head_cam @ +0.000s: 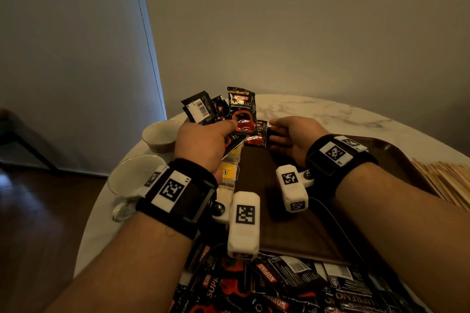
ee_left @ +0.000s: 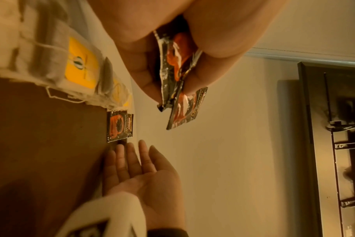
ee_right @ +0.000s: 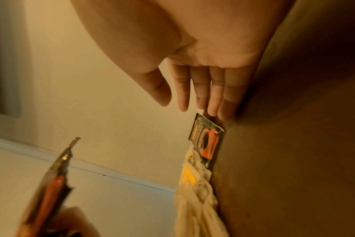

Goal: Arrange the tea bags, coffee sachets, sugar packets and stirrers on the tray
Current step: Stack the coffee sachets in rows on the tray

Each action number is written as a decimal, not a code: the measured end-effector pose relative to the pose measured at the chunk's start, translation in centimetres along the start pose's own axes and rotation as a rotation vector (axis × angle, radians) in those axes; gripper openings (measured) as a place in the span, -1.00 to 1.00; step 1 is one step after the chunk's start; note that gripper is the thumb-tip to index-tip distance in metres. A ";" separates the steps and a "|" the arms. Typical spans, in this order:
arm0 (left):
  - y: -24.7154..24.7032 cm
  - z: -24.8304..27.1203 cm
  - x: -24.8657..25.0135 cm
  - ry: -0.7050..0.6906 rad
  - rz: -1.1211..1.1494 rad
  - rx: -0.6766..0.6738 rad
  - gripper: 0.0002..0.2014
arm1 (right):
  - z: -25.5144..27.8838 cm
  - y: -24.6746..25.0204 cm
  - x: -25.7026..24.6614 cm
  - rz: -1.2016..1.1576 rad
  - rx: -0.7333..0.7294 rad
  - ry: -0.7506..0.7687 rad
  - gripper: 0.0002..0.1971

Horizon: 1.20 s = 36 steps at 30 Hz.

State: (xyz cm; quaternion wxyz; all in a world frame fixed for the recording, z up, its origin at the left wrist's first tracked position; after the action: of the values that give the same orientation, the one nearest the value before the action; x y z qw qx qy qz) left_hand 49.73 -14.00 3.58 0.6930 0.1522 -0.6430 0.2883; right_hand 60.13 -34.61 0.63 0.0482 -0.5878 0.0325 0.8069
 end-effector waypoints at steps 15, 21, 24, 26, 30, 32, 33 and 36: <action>-2.8 2.1 -0.3 -0.022 -0.162 -0.259 -0.60 | 4.8 0.6 -0.9 -0.211 -0.272 0.108 -0.60; -2.7 2.0 -0.2 -0.042 -0.142 -0.243 -0.83 | 4.6 0.6 -0.7 -0.245 -0.285 0.068 -0.64; -1.8 1.3 -0.2 -0.021 -0.106 -0.162 -0.74 | 5.1 0.5 -1.2 -0.130 -0.357 0.140 -0.78; -1.6 1.1 -0.3 -0.008 -0.095 -0.133 -0.66 | 5.3 0.7 -1.7 -0.068 -0.358 0.170 -0.90; -2.0 1.1 -0.2 -0.051 -0.069 -0.148 -0.87 | 5.6 1.1 -2.4 -0.075 -0.330 0.175 -0.92; -2.0 1.0 -0.1 -0.058 -0.055 -0.139 -0.85 | 6.1 0.4 -2.4 -0.030 -0.357 0.183 -0.89; -1.7 0.9 -0.3 -0.035 -0.054 -0.117 -0.77 | 6.3 0.0 -2.3 -0.005 -0.362 0.192 -0.87; -1.3 1.0 -0.4 0.006 -0.026 -0.095 -0.60 | 6.2 -0.3 -2.6 0.029 -0.311 0.209 -0.90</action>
State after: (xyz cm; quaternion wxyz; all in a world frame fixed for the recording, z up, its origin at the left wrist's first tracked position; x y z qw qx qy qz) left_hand 49.72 -15.69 3.53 0.7051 0.1268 -0.6518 0.2489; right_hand 55.11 -33.74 5.03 -0.0586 -0.6683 -0.0791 0.7374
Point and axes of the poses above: each hand's wrist, its own z-axis away from the middle knuckle, its own y-axis out of the back of the hand, x = y × z, the point moved 9 cm from there along -z, towards the middle knuckle, and after that the axes turned 5 degrees about x, right-handed, at the moved point
